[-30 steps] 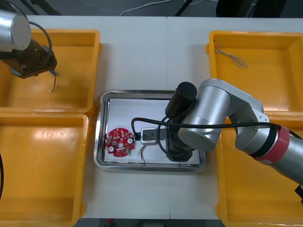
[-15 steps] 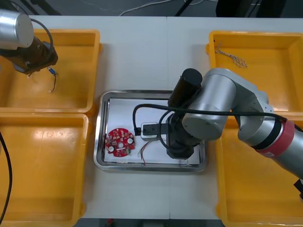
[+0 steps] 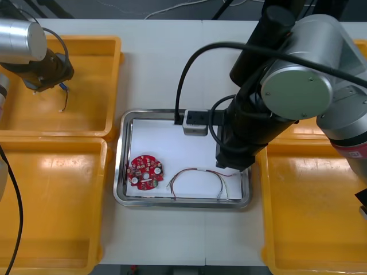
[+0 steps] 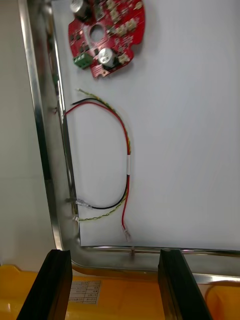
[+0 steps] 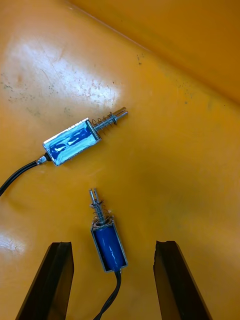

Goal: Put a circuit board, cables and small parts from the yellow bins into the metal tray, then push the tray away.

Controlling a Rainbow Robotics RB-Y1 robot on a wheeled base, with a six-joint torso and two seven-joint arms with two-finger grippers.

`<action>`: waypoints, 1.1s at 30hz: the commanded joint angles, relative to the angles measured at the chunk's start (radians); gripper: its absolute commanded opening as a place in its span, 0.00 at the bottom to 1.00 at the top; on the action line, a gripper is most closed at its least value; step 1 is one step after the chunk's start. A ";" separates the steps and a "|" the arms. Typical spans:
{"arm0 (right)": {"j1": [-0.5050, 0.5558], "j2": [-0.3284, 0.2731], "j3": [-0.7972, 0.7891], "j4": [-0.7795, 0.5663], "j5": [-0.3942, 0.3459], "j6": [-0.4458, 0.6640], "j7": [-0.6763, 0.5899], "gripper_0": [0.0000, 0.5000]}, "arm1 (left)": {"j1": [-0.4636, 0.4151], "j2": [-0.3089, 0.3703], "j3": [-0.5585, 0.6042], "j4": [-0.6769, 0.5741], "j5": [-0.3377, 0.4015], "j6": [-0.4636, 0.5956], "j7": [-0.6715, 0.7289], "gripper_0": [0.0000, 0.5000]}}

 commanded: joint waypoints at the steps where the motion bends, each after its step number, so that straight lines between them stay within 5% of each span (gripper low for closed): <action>1: -0.028 0.007 -0.077 -0.087 -0.016 0.006 -0.130 1.00 | -0.060 -0.019 0.031 0.009 -0.011 -0.018 -0.113 0.94; 15: 0.182 -0.162 -0.237 -0.308 -0.056 0.006 -0.592 1.00 | -0.080 -0.028 0.016 0.100 0.000 -0.073 -0.123 0.93; 22: 0.277 -0.255 -0.341 -0.314 -0.122 0.006 -0.759 1.00 | -0.080 -0.030 0.016 0.100 0.004 -0.073 -0.123 0.64; 33: 0.340 -0.306 -0.413 -0.311 -0.016 0.006 -0.965 1.00 | -0.077 -0.033 0.016 0.104 0.014 -0.070 -0.123 0.74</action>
